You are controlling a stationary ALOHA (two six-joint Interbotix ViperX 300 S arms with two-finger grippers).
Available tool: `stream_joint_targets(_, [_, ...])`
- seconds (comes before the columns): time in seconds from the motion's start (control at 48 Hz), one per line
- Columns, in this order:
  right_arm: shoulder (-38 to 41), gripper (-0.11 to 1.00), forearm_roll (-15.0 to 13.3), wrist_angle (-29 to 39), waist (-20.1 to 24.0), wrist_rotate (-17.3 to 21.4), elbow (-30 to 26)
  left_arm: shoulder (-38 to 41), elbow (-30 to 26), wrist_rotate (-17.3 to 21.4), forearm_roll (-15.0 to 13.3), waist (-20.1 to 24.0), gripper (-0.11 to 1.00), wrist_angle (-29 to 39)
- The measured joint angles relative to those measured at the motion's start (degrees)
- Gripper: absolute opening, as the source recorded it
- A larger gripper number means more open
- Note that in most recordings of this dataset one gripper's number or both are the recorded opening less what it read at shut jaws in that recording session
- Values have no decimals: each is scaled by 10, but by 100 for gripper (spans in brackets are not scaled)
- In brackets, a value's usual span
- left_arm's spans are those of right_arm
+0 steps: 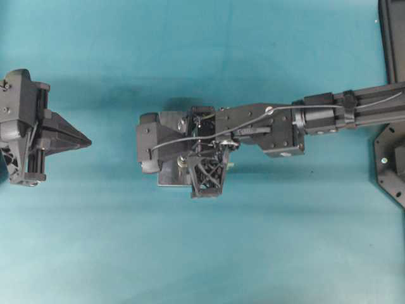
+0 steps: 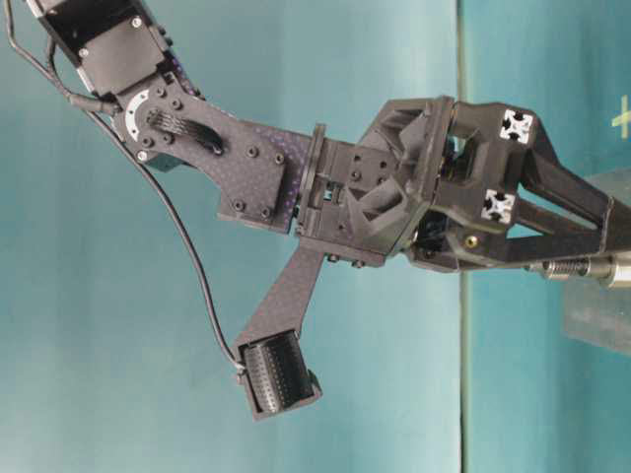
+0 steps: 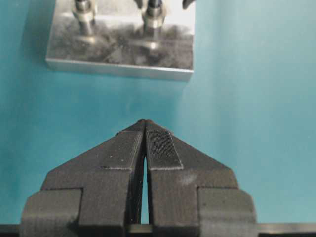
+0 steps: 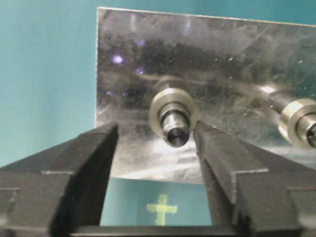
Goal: Insert the washer onto the shaft.
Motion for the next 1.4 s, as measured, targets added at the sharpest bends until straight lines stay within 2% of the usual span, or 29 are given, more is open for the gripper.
stream_joint_targets(0.125, [1, 56, 3, -5, -16, 0, -8, -2, 0, 0, 0, 0, 0, 0])
stream_joint_targets(0.396, [11, 56, 4, 10, -7, 0, -25, -5, 0, 0, 0, 0, 0, 0])
stream_joint_targets(0.521, [11, 55, 31, 20, 7, -1, -32, -6, 0, 0, 0, -2, 0, -1])
stream_joint_targets(0.646, [11, 55, 65, 35, 0, -2, -33, -7, 0, -1, 0, -3, 0, -1])
stream_joint_targets(0.75, [11, 55, 80, 40, -6, -4, -33, -8, 0, -1, 0, -3, 0, 0])
stream_joint_targets(1.166, [-3, 55, 85, 33, -39, -9, -35, -19, 4, -1, 0, -4, 0, -1])
stream_joint_targets(1.396, [-29, 55, 84, 32, -38, -8, -30, -22, 4, -1, 0, -4, 0, -1])
